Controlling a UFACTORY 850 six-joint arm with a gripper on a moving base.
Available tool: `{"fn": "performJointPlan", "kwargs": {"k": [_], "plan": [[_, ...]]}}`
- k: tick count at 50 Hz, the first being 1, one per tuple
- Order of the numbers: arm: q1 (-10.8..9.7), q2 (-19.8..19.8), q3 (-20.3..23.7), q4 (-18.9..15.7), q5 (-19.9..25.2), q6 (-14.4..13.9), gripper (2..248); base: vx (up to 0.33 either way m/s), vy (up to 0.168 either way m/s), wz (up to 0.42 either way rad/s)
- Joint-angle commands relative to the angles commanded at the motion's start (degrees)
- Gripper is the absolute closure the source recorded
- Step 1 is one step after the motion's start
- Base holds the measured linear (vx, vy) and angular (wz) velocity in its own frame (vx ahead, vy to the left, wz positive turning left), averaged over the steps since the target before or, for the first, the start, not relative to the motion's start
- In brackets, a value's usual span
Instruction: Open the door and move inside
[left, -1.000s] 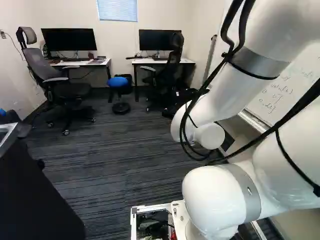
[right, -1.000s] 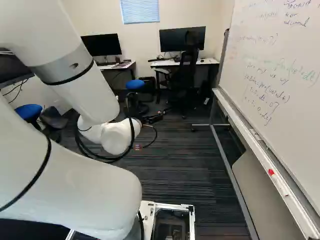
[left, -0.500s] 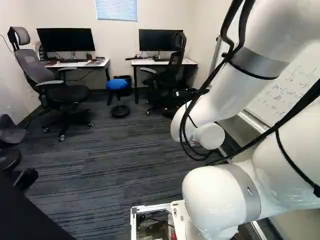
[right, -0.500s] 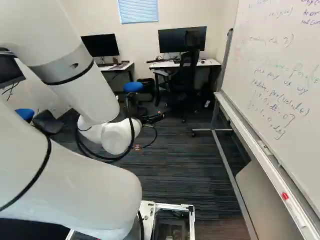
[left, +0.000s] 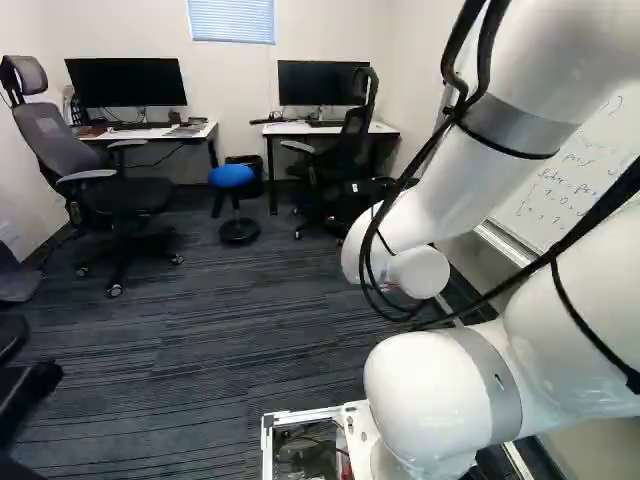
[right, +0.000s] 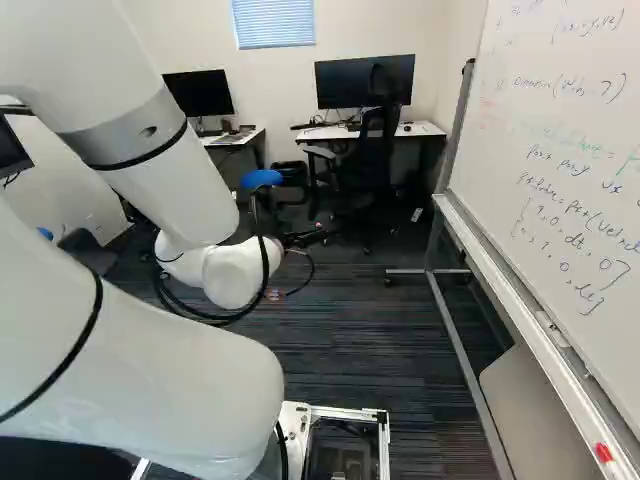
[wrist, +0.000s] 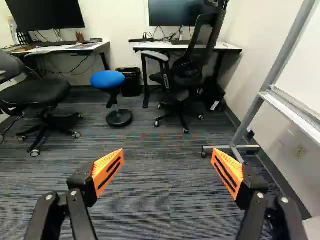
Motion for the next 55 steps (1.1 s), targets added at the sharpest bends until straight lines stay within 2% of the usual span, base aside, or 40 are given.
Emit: {"fn": "performJointPlan", "kwargs": {"k": [55], "plan": [[0.0,0.0,0.0,0.0,0.0,0.0,3,0.187,0.0,-0.011]]}}
